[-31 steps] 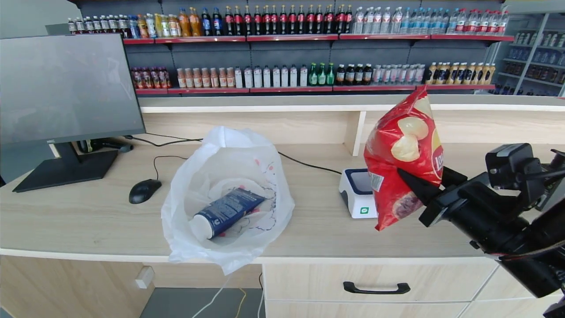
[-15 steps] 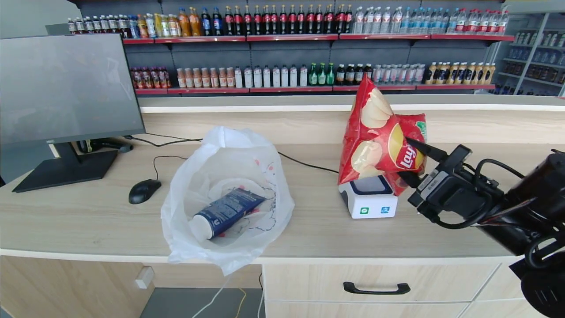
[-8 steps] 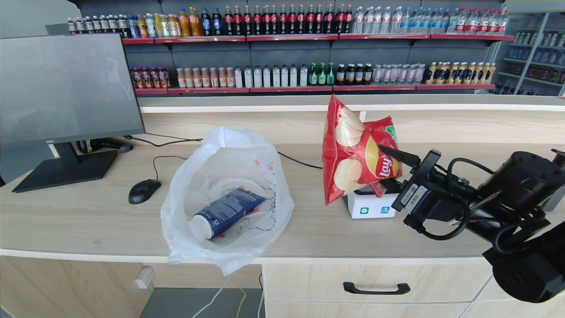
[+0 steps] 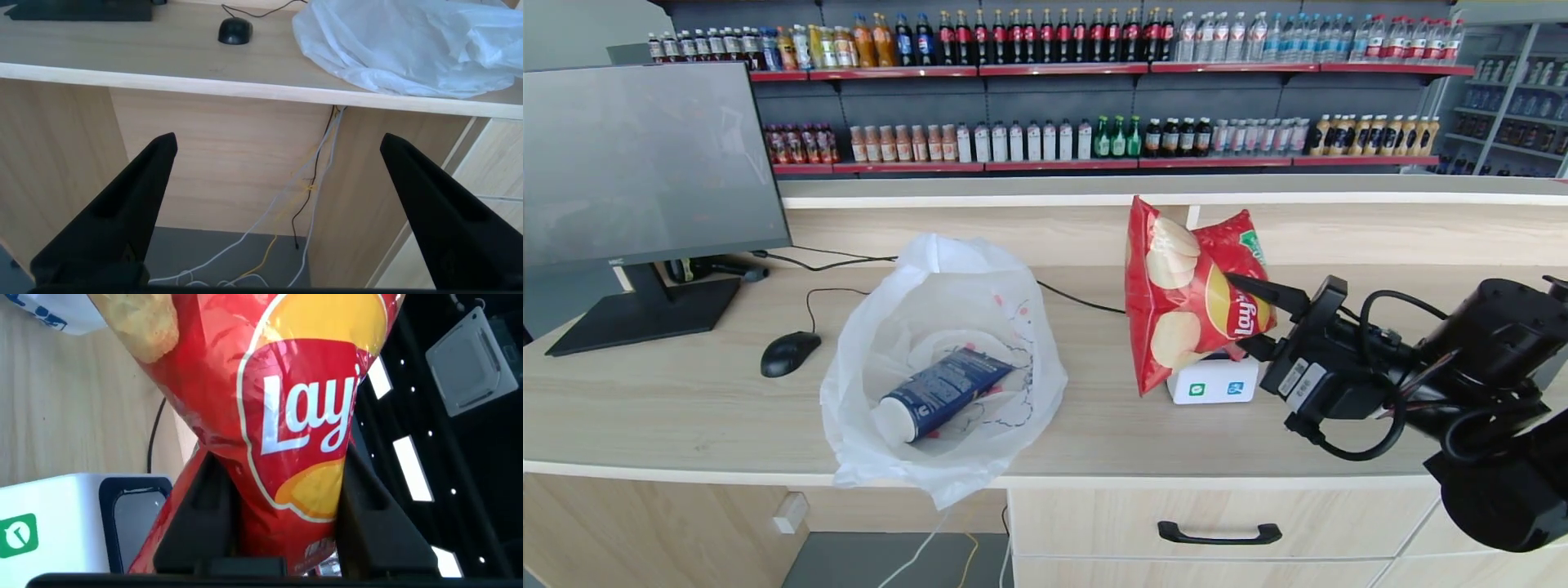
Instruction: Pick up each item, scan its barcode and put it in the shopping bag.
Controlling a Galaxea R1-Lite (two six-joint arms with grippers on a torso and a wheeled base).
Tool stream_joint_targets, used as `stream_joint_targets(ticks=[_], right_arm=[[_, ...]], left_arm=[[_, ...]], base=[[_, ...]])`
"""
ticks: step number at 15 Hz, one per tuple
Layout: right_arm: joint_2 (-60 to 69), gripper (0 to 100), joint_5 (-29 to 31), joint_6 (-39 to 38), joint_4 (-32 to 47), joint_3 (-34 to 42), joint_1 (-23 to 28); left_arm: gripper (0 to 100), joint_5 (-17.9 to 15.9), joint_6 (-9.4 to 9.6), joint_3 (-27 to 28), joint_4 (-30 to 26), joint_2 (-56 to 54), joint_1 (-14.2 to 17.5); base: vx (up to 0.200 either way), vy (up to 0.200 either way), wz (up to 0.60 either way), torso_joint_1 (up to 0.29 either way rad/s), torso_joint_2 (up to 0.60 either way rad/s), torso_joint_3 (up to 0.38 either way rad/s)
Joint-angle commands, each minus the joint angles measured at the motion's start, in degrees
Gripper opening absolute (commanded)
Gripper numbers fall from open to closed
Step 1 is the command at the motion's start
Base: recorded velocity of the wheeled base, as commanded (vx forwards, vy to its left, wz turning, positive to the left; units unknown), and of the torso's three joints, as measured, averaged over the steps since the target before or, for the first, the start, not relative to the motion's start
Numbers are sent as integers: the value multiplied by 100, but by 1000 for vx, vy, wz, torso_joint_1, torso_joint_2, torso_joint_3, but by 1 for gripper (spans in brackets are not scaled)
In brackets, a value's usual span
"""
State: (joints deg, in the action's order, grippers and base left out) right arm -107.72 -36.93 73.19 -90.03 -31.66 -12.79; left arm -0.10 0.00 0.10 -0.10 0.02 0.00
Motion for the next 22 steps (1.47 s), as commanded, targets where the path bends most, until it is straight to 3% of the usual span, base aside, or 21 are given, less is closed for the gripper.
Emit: stream_joint_targets(ticks=[1,22], right_arm=[[-215,0,-52,46,3,19,198],[-329,0,-52,11,3,-68,259]], left_arm=[[100,1,0,-1,1,-2,0],[100,1,0,-1,1,-2,0]], base=[[0,0,0,0,0,0],[0,0,0,0,0,0]])
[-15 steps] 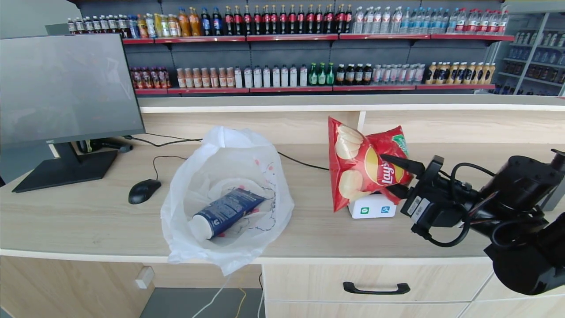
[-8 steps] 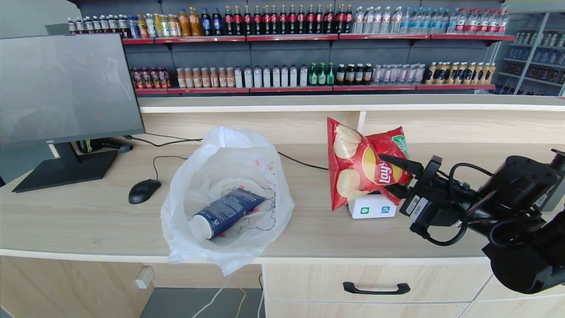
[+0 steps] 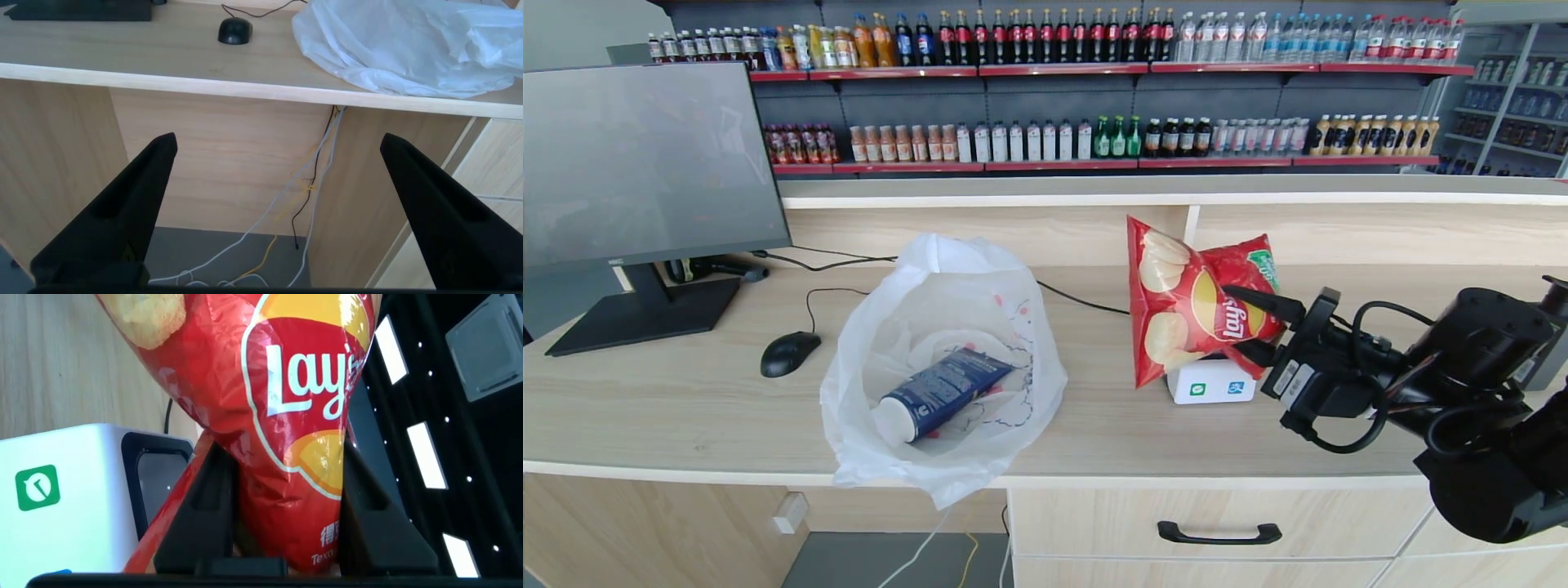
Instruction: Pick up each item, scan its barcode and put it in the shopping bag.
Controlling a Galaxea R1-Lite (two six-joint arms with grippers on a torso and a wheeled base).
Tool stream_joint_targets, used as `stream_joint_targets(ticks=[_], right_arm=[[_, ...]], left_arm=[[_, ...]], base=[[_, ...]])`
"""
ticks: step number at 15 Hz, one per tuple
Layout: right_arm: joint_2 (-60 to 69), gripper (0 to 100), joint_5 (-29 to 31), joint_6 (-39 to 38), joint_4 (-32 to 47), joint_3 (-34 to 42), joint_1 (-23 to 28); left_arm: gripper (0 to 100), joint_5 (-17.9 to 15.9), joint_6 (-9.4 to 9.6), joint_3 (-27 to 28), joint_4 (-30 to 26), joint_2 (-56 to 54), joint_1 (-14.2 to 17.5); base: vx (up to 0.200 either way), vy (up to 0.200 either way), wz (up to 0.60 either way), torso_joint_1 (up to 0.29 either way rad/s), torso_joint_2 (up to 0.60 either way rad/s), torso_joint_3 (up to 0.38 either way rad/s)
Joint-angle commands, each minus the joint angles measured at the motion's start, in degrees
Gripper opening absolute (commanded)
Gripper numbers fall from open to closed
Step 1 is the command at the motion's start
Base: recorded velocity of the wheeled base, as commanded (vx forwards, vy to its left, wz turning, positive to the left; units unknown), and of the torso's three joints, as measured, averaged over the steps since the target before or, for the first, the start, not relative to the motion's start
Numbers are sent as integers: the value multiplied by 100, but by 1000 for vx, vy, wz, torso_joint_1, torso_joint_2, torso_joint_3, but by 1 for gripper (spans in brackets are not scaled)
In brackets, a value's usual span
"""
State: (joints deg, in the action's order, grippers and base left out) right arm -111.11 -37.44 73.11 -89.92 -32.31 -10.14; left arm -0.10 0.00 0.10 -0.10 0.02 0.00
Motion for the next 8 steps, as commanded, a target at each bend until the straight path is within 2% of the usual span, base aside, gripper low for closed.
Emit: stream_joint_targets(ticks=[1,5,8], right_arm=[[10,0,-9,-16,-8,5,-5],[36,0,0,-227,-8,-30,-40],[89,0,0,-569,-8,-171,-418]], left_arm=[[100,1,0,-1,1,-2,0],[100,1,0,-1,1,-2,0],[100,1,9,-1,1,-2,0]], base=[[0,0,0,0,0,0],[0,0,0,0,0,0],[0,0,0,0,0,0]])
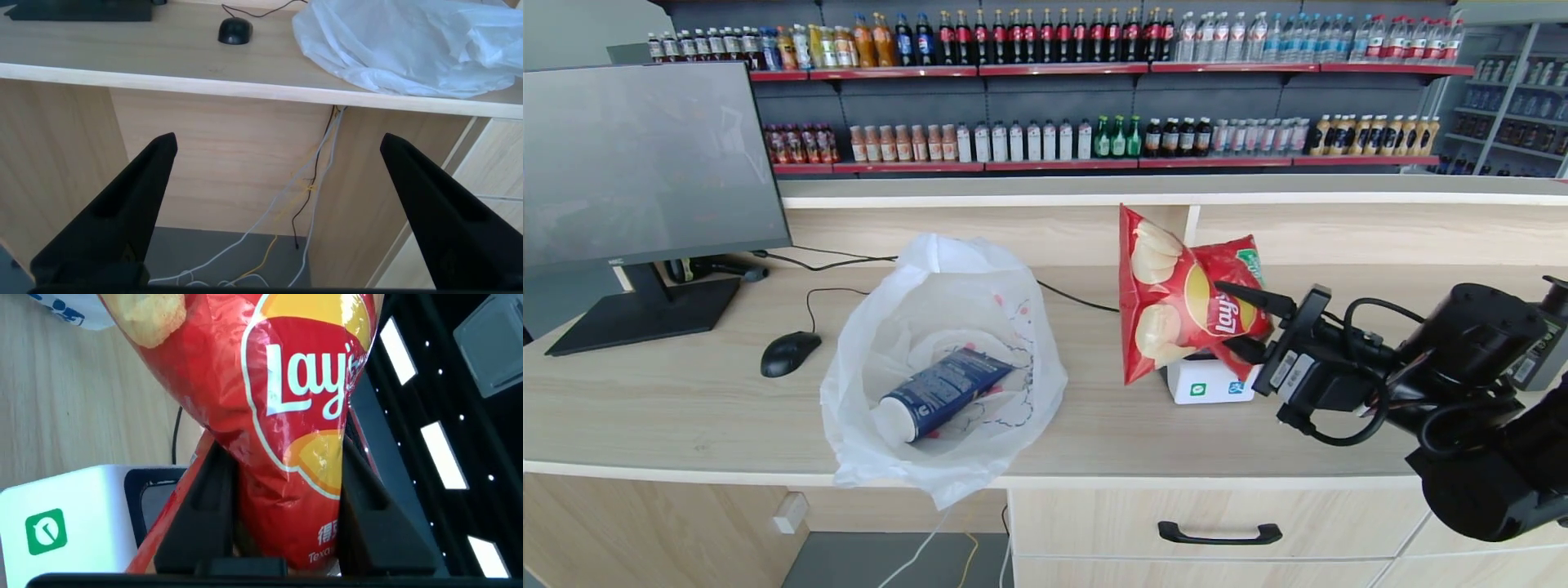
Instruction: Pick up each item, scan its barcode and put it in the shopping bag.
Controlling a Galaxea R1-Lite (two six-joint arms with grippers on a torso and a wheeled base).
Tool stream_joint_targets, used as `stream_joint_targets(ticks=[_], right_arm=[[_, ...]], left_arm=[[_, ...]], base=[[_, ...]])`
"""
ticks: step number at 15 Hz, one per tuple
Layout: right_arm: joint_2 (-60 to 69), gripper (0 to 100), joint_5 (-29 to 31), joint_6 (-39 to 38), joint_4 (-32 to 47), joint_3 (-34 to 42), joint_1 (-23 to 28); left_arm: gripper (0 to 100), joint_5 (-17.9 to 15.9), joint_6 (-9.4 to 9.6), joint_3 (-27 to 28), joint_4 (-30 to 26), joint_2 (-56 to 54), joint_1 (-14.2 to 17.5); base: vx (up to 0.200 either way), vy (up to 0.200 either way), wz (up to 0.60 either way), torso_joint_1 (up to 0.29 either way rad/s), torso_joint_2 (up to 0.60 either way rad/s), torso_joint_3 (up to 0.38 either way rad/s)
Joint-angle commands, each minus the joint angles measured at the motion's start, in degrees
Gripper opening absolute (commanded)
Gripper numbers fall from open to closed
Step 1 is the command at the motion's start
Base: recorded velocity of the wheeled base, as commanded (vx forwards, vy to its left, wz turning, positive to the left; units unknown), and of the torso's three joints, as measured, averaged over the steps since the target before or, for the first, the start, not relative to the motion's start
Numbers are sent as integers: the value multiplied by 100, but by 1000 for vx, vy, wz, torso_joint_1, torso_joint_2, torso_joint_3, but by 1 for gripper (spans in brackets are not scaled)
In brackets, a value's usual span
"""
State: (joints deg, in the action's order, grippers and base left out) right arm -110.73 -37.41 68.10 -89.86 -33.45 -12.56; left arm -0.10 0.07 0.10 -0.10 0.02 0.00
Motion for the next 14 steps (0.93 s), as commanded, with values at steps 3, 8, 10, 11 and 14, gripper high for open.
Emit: stream_joint_targets(ticks=[3,8,10,11,14], right_arm=[[403,0,41,-411,-14,-153,-230],[992,0,261,-1150,-14,-223,-247],[1308,0,665,-1510,-14,-179,-529],[1519,0,1043,-1791,-14,-171,-704],[1660,0,2704,-2890,-14,-241,-1583]], left_arm=[[100,1,-7,-1,1,-2,0],[100,1,1,-1,1,-2,0],[100,1,1,-1,1,-2,0],[100,1,10,-1,1,-2,0],[100,1,10,-1,1,-2,0]], base=[[0,0,0,0,0,0],[0,0,0,0,0,0],[0,0,0,0,0,0],[0,0,0,0,0,0],[0,0,0,0,0,0]])
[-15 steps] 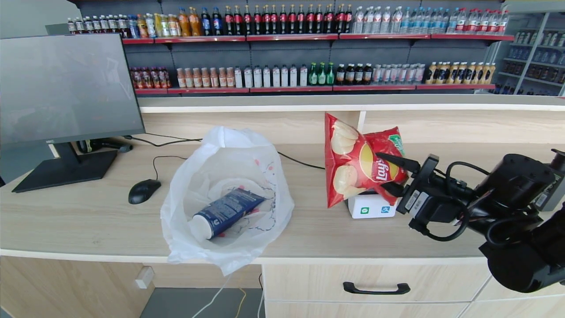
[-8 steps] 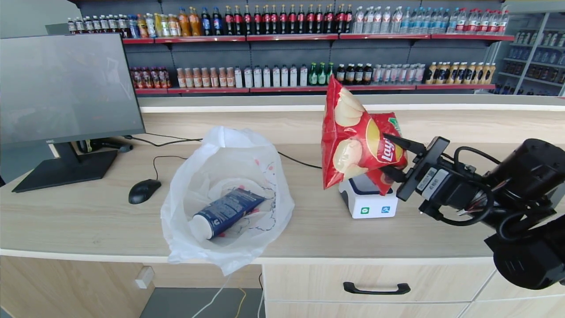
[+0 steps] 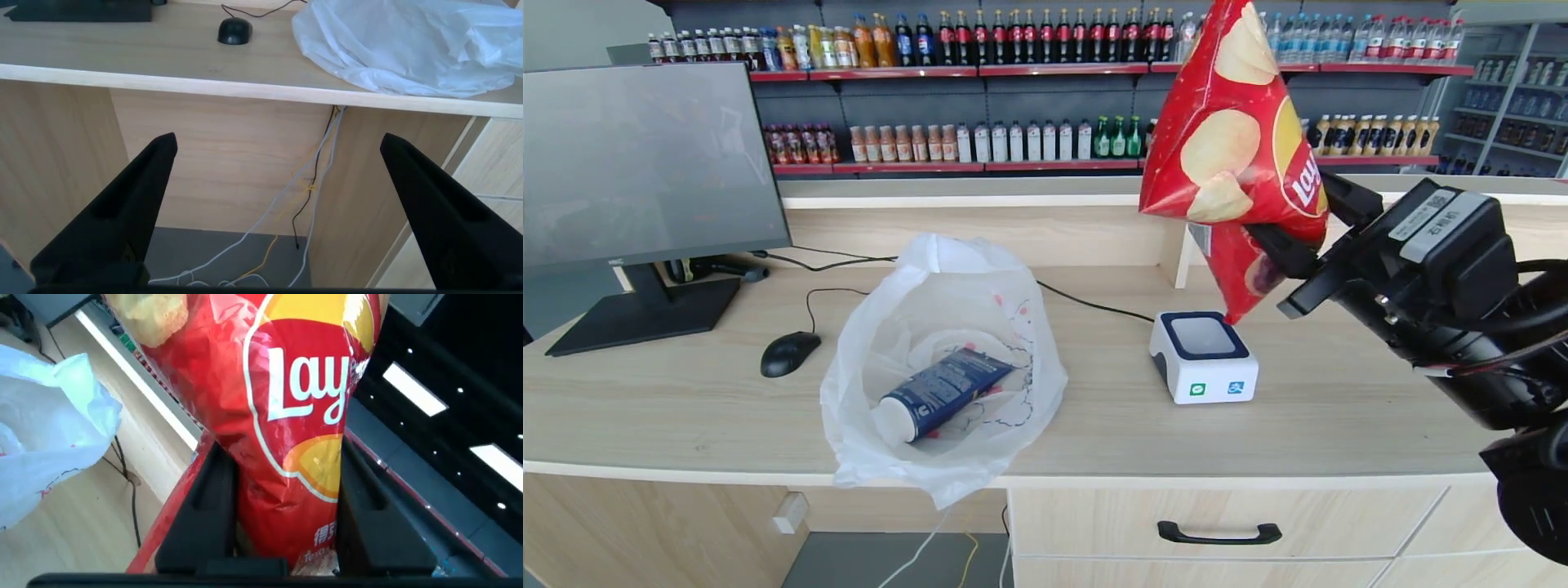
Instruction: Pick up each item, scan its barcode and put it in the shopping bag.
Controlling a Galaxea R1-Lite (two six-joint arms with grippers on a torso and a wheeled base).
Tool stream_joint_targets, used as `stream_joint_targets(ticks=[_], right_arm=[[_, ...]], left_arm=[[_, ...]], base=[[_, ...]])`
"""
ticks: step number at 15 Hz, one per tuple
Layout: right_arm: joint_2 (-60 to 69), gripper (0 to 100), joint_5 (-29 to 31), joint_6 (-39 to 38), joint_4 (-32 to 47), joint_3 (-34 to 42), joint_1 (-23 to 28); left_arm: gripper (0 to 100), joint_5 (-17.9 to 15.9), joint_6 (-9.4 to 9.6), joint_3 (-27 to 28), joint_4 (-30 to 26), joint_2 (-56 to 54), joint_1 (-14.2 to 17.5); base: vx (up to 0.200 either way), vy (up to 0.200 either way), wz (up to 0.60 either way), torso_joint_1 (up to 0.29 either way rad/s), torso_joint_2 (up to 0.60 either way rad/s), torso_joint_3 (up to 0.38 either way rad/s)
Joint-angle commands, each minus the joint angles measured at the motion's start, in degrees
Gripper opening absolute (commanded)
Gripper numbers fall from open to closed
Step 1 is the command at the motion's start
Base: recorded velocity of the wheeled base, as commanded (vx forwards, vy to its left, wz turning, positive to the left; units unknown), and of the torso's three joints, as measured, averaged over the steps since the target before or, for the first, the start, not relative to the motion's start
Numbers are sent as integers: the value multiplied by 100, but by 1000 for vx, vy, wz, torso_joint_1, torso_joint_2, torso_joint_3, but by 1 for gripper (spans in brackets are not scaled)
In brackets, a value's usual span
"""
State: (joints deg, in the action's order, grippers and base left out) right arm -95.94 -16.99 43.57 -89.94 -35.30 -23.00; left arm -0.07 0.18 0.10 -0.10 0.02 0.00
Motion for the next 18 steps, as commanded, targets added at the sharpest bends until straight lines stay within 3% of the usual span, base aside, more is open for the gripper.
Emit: stream_joint_targets(ticks=[1,2,3,5,7,10,14,18], right_arm=[[181,0,917,-613,-6,-56,-688],[163,0,1726,-1175,-6,-161,-1136],[163,0,1989,-1272,-6,-284,-1242],[190,0,2033,-1307,-6,-223,-1250],[190,0,2139,-1914,-6,-47,-1250],[207,0,2780,-3126,-6,454,-1242],[102,0,3422,-4067,-6,1113,-1198],[67,0,3466,-4181,-6,1201,-1189]], left_arm=[[100,-1,-1,-1,1,-2,0],[100,-1,8,-1,1,-2,0],[100,-1,26,-1,1,-2,0],[100,-1,17,-1,1,-2,0],[100,-1,17,-1,1,-2,0],[100,-1,17,-1,1,-2,0],[100,-1,17,-1,1,-2,0],[100,-1,8,-1,1,-2,0]], base=[[0,0,0,0,0,0],[0,0,0,0,0,0],[0,0,0,0,0,0],[0,0,0,0,0,0],[0,0,0,0,0,0],[0,0,0,0,0,0],[0,0,0,0,0,0],[0,0,0,0,0,0]])
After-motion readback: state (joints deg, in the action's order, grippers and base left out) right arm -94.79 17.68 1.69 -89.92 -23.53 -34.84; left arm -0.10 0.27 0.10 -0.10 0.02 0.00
